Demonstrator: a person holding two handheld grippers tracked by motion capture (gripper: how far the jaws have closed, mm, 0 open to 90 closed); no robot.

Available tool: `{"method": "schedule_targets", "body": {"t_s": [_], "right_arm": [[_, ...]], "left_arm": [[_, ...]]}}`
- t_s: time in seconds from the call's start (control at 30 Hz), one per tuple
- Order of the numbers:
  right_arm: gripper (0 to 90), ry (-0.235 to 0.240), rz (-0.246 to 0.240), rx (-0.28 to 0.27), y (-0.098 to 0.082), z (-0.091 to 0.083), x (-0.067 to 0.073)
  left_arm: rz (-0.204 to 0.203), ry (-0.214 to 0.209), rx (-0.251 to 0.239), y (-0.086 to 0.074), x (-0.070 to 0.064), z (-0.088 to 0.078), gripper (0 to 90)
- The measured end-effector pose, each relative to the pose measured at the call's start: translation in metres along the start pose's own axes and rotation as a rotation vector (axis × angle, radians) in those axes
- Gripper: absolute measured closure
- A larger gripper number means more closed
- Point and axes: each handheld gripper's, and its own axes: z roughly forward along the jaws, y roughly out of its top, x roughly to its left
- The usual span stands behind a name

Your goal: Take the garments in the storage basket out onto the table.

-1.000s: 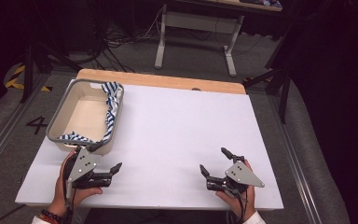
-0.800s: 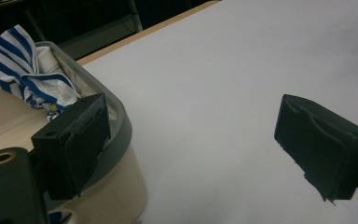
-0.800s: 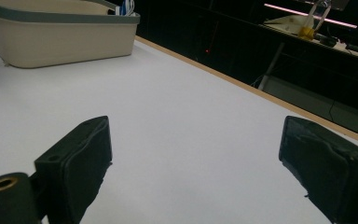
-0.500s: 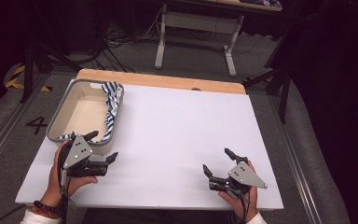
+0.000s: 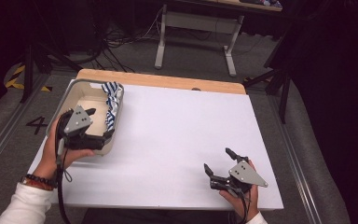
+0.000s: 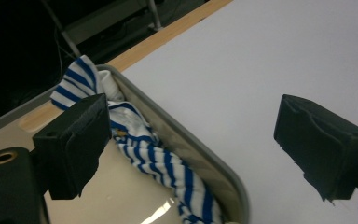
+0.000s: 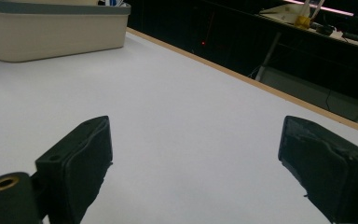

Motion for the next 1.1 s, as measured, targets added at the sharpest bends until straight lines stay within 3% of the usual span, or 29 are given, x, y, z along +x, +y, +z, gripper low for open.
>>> {"method": "schedule_targets", "body": {"t_s": [0.03, 0.07, 0.1, 0.2, 0.23, 0.27, 0.33, 0.47, 0.5, 0.63, 0.73, 1.1], "right_arm": [[9.9, 0.000, 0.000, 0.000, 0.000, 0.000, 0.000], [9.9, -0.001, 0.001, 0.003, 0.000, 0.001, 0.000], [9.9, -0.001, 0.001, 0.003, 0.000, 0.001, 0.000], [9.9, -0.001, -0.008, 0.016, -0.002, 0.002, 0.001], [9.9, -0.001, -0.007, 0.022, -0.003, 0.003, 0.001], [9.9, -0.001, -0.007, 0.022, -0.003, 0.003, 0.001], [9.9, -0.001, -0.010, 0.028, -0.004, 0.003, 0.000], [9.9, 0.005, -0.010, 0.042, -0.006, 0.004, -0.001], [9.9, 0.005, -0.013, 0.045, -0.006, 0.005, -0.001], [9.9, 0.009, -0.020, 0.056, -0.007, 0.006, -0.001], [9.9, 0.011, -0.029, 0.070, -0.008, 0.008, 0.001], [11.1, 0.018, -0.050, 0.091, -0.011, 0.013, 0.005]], "left_arm": [[0.000, 0.000, 0.000, 0.000, 0.000, 0.000, 12.1], [-0.030, 0.002, 0.026, 0.004, 0.013, 0.010, 12.0], [-0.030, 0.002, 0.026, 0.004, 0.013, 0.010, 12.1], [-0.062, 0.007, 0.107, 0.008, 0.033, 0.031, 12.1], [-0.093, 0.004, 0.162, 0.007, 0.042, 0.045, 12.1], [-0.093, 0.004, 0.162, 0.007, 0.042, 0.045, 12.1], [-0.107, -0.002, 0.222, 0.005, 0.051, 0.060, 12.1], [-0.181, -0.041, 0.326, -0.005, 0.069, 0.085, 12.8], [-0.181, -0.041, 0.326, -0.005, 0.069, 0.085, 12.7], [-0.191, -0.060, 0.409, -0.012, 0.072, 0.100, 11.7], [-0.166, -0.049, 0.465, -0.013, 0.070, 0.108, 11.7], [-0.233, -0.062, 0.568, -0.019, 0.073, 0.137, 9.4]]}}
